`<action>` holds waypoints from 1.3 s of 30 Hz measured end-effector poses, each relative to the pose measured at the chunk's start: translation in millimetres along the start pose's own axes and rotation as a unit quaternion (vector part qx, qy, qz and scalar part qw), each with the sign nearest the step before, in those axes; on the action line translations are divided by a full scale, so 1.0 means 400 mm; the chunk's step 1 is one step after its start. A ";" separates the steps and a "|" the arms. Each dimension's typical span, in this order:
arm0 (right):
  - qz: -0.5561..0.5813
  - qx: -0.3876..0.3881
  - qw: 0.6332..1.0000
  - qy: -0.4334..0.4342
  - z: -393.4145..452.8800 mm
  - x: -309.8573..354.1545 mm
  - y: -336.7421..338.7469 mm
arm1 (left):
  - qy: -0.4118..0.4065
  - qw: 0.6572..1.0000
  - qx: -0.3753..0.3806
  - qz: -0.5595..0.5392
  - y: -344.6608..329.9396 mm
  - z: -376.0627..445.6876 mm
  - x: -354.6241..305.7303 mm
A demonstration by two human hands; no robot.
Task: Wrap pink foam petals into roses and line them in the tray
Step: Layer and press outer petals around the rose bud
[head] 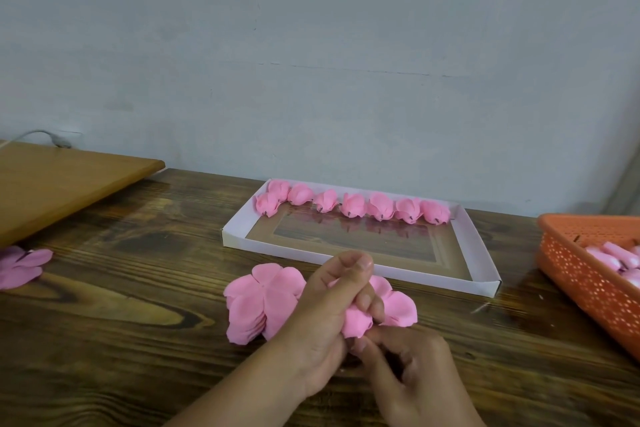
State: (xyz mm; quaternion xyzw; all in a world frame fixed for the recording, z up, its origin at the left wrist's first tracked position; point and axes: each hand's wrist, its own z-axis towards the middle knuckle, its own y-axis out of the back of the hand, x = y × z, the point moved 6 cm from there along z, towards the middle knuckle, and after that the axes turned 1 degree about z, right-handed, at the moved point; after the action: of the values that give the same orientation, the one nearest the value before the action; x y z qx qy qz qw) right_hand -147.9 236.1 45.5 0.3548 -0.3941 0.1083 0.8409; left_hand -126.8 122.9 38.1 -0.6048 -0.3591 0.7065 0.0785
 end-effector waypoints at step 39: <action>0.614 0.123 0.716 -0.310 -0.002 -0.006 -0.061 | 0.026 0.984 0.149 0.098 -0.040 -0.035 -0.017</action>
State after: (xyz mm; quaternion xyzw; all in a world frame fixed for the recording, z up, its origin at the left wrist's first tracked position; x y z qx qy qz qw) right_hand -137.6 218.9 31.0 0.1486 -0.7473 0.5319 0.3696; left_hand -117.6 136.5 52.9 -0.6367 -0.1870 0.7404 0.1074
